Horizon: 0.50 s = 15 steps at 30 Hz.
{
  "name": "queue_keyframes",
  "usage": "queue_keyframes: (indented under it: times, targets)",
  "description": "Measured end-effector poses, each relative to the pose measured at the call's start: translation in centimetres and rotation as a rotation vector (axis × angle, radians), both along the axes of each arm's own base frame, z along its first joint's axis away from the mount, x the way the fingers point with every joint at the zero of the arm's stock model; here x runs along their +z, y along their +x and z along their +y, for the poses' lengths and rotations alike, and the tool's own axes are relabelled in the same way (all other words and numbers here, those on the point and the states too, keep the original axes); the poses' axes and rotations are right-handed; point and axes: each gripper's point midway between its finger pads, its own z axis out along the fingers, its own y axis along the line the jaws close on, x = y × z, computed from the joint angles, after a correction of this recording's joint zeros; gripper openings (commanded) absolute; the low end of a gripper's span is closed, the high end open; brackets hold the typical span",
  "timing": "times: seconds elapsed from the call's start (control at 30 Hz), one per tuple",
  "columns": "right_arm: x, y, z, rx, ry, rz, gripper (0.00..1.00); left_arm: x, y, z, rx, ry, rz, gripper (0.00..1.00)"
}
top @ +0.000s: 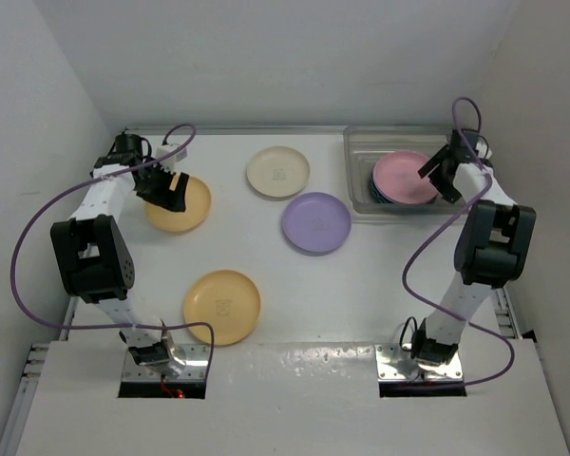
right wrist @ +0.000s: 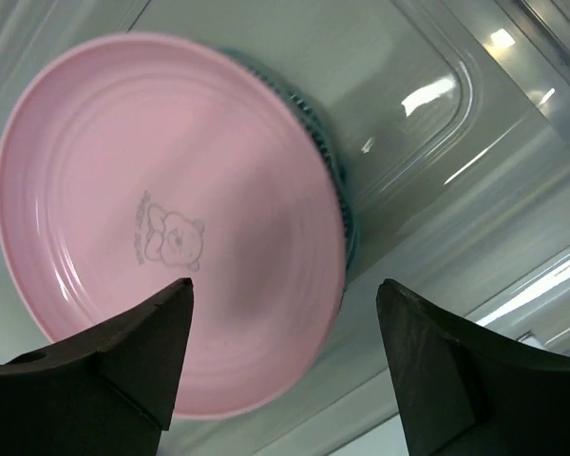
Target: Place the plates into the plastic bin on the countertop
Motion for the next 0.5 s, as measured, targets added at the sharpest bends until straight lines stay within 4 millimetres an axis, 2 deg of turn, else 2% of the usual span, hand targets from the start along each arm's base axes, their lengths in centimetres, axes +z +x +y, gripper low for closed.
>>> queue_keyframes:
  times: [0.1, 0.17, 0.23, 0.3, 0.4, 0.47, 0.5]
  targets:
    - [0.6, 0.0, 1.4, 0.096, -0.079, 0.042, 0.77, 0.0, 0.0, 0.0, -0.005, 0.003, -0.001, 0.82]
    - [1.5, 0.1, 3.8, 0.192, -0.135, 0.056, 0.77, 0.0, 0.0, 0.0, -0.008, 0.005, -0.003, 0.82]
    - [3.0, -0.1, 7.4, 0.293, -0.180, 0.042, 0.75, 0.1, 0.1, 0.0, -0.009, 0.006, -0.006, 0.82]
    - [4.9, -0.9, 11.8, 0.375, -0.211, -0.010, 0.69, 0.1, 0.1, 0.1, -0.010, 0.006, -0.008, 0.82]
    - [6.6, -4.2, 19.7, 0.458, -0.174, -0.121, 0.62, 0.1, 0.1, 0.0, -0.010, 0.005, -0.007, 0.82]
    - [5.5, -7.3, 23.3, 0.486, -0.136, -0.146, 0.62, 0.1, 0.1, 0.0, -0.011, 0.003, -0.006, 0.82]
    - [4.4, -8.7, 24.1, 0.479, -0.118, -0.131, 0.62, 0.1, 0.0, 0.0, -0.011, 0.002, -0.003, 0.82]
